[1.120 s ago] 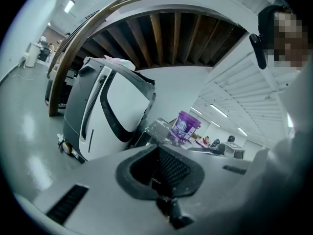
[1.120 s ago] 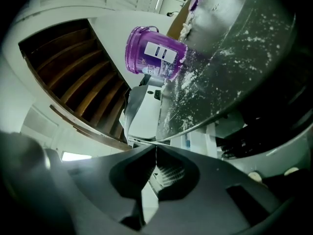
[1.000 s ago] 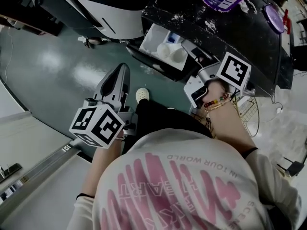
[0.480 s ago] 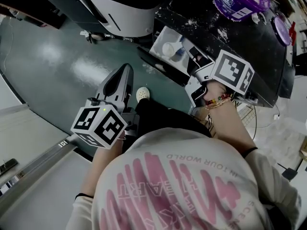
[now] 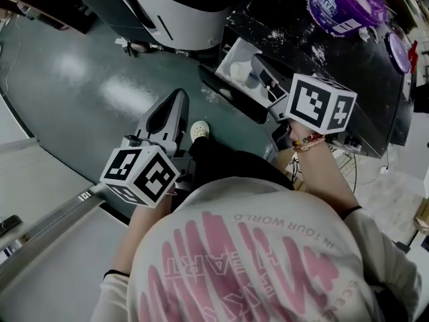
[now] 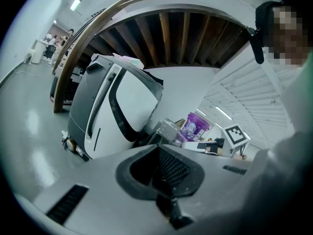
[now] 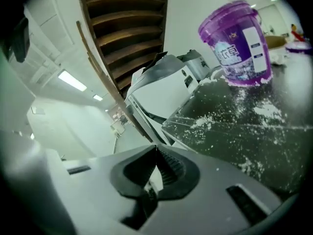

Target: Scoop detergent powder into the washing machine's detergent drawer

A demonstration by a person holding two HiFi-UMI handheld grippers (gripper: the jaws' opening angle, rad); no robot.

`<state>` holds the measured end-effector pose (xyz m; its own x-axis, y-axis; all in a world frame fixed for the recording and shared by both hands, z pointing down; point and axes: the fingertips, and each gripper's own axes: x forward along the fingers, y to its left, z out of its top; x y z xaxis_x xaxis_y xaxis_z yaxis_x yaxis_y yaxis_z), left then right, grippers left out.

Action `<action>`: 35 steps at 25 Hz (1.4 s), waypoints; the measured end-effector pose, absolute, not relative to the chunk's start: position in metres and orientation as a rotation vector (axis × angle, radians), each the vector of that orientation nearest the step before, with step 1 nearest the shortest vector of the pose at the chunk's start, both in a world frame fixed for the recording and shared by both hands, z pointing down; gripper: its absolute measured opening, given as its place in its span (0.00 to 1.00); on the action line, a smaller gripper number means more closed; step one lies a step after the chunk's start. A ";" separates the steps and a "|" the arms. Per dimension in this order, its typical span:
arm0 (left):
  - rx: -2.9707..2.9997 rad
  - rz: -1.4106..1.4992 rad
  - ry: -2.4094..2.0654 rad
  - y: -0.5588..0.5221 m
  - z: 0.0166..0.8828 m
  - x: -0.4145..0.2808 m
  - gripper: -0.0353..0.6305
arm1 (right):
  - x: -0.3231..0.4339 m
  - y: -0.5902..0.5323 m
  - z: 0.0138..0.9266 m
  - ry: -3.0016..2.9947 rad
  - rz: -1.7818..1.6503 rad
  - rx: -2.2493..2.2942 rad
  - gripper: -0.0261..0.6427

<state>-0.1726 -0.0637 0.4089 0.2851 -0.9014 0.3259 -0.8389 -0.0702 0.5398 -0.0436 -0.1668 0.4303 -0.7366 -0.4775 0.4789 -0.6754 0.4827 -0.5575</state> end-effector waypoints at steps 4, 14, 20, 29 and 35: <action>1.903 -0.128 -1.564 -0.062 0.409 -0.174 0.05 | -0.055 -0.160 0.428 -2.487 0.876 0.883 0.04; 1.888 -0.138 -1.574 -0.059 0.411 -0.178 0.05 | -0.071 -0.142 0.435 -2.464 0.777 0.693 0.04; 1.884 -0.148 -1.573 -0.058 0.413 -0.176 0.05 | -0.077 -0.131 0.435 -2.423 0.451 0.592 0.04; 1.885 -0.172 -1.576 -0.055 0.410 -0.175 0.05 | -0.084 -0.114 0.442 -2.319 0.107 0.508 0.04; 1.880 -0.197 -1.580 -0.051 0.409 -0.175 0.05 | -0.087 -0.108 0.445 -2.262 -0.054 0.488 0.04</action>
<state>-0.1749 -0.0508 0.4086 0.2573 -0.9205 0.2941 -0.8203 -0.0472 0.5700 -0.0870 -0.1083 0.4452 -0.6029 -0.3624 0.7107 -0.3282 0.9247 0.1932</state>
